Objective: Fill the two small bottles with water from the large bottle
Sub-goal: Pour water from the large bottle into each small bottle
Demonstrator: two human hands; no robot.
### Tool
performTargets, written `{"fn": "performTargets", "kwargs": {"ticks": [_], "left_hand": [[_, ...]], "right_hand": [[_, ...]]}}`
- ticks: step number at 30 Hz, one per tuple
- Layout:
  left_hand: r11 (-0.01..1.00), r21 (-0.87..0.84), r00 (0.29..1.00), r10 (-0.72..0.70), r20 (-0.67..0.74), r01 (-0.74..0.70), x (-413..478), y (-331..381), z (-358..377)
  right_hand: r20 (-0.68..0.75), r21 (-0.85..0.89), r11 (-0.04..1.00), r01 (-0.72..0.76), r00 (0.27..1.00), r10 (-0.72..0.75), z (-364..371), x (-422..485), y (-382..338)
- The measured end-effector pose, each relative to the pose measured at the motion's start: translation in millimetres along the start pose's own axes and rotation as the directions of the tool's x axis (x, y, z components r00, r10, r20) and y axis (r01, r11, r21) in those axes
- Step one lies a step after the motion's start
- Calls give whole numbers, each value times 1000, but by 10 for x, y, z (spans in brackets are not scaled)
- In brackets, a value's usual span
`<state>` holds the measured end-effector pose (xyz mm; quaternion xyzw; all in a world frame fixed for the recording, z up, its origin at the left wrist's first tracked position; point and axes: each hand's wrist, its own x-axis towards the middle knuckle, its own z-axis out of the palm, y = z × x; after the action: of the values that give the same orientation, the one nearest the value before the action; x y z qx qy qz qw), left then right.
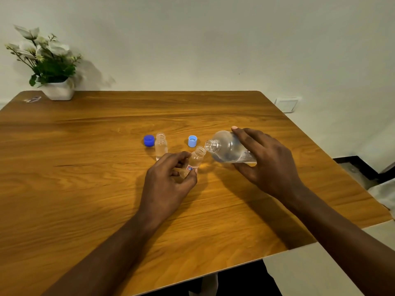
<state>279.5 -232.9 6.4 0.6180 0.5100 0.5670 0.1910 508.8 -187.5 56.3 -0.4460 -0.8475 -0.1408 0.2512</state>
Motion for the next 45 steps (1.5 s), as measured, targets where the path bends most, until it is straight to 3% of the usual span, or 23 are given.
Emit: {"fn": "performTargets", "kwargs": {"ticks": [45], "left_hand": [[999,20,999,46,14,-46,-5,25,-14]], "right_hand": [[54,-111,984,138,990,-132,-166,159,60]]}}
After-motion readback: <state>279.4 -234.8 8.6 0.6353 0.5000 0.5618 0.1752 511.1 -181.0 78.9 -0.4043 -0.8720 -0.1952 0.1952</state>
